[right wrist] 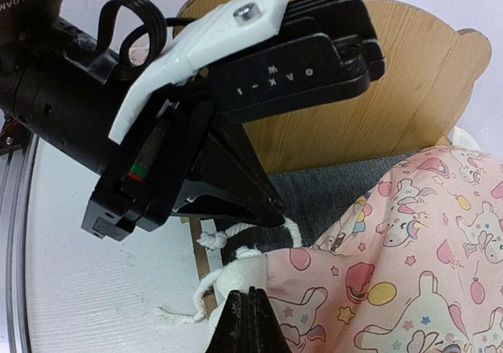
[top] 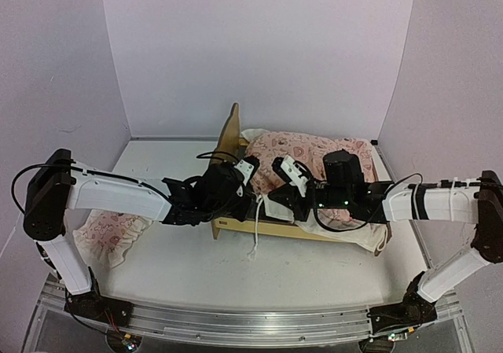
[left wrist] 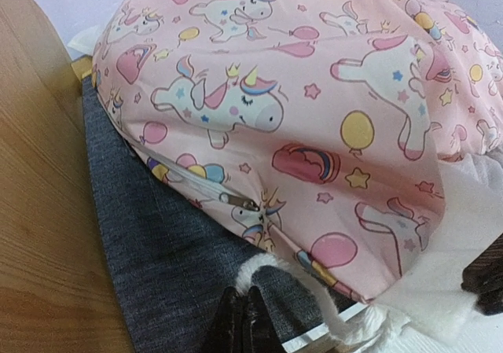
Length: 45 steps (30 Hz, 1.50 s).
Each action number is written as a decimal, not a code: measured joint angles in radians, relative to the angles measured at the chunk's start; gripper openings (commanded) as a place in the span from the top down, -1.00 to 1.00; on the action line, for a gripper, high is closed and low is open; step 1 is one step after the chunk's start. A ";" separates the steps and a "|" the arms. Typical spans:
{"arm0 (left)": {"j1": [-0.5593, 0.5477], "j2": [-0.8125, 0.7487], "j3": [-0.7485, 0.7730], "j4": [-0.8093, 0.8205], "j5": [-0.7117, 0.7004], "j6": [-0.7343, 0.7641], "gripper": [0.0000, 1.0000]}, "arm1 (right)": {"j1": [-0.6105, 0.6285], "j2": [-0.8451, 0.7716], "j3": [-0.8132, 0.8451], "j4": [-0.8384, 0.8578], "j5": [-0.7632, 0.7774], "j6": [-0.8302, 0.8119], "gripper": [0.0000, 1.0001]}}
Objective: Set up the pet bed
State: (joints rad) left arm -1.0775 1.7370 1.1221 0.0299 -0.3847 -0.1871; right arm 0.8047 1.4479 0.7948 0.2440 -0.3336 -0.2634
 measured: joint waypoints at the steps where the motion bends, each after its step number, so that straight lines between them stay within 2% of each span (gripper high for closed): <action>1: 0.002 0.000 0.000 0.010 -0.002 0.016 1.00 | 0.000 0.000 -0.003 0.000 0.000 0.000 1.00; 7: 0.010 0.001 0.000 0.039 0.016 0.108 1.00 | 0.000 -0.005 -0.018 0.000 0.000 0.000 1.00; 23: 0.013 -0.021 -0.149 0.102 0.199 0.164 1.00 | 0.000 -0.016 -0.019 0.000 0.000 0.000 1.00; 28: 0.018 -0.014 -0.139 0.097 0.197 0.167 1.00 | 0.000 -0.016 -0.019 0.000 -0.004 0.000 1.00; 32: 0.023 0.033 -0.071 0.051 0.198 0.164 1.00 | 0.000 -0.016 -0.019 0.000 -0.005 0.002 1.00; 35: 0.029 0.039 -0.039 -0.007 0.204 0.157 0.81 | 0.000 -0.016 -0.019 0.000 -0.005 0.007 1.00; 40: 0.034 0.004 -0.035 -0.067 0.218 0.125 0.13 | 0.000 -0.030 -0.051 -0.006 -0.015 0.011 1.00; 43: 0.034 -0.070 -0.048 -0.110 0.233 0.101 -0.11 | 0.000 -0.036 -0.066 -0.042 -0.045 0.011 0.99; 45: 0.036 -0.124 -0.051 -0.124 0.245 0.089 -0.21 | 0.000 -0.036 -0.068 -0.075 -0.064 0.011 0.67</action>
State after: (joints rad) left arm -1.0412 1.6131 1.0714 -0.0944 -0.1394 -0.0982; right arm 0.8047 1.4120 0.7273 0.1692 -0.3981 -0.2527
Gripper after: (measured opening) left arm 0.537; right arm 0.014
